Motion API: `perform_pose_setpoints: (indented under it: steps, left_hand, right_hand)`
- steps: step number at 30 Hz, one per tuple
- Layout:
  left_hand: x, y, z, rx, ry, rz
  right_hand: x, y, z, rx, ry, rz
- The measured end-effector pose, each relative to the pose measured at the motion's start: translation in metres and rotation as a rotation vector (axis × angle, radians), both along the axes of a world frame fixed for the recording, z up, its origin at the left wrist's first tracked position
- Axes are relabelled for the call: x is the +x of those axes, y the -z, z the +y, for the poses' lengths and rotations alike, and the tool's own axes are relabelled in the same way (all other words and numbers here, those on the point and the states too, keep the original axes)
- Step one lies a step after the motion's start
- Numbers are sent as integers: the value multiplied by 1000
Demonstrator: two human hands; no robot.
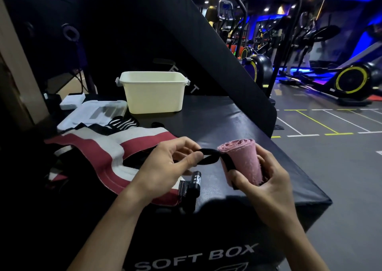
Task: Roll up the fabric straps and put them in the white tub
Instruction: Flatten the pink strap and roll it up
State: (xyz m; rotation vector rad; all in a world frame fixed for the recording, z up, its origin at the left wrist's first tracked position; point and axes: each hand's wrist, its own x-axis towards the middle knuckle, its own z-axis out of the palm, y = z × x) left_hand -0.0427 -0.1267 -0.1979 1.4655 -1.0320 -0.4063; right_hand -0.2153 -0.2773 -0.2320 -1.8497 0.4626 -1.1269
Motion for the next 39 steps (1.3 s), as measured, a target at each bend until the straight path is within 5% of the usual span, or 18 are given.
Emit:
perform_pose_setpoints:
  steps: [8, 12, 18, 24, 30, 36, 39]
  left_hand:
    - [-7, -14, -2, -296, 161, 778]
    - [-5, -14, -3, -367, 263, 959]
    - [-5, -4, -10, -173, 186, 842]
    - [-24, 11, -32, -169, -13, 761]
    - [-40, 17, -43, -260, -103, 632]
    - [-37, 21, -47, -349, -146, 515]
    - [-50, 16, -49, -449, -147, 609]
  right_hand:
    - [3, 3, 0, -3, -8, 26]
    - [5, 5, -1, -9, -40, 46]
    - [5, 2, -4, 244, -163, -32]
    - [13, 5, 13, 653, -517, -154]
    - [9, -2, 25, 736, -668, -159]
    - [1, -12, 15, 569, -695, -18]
    - [0, -14, 10, 485, -615, -62]
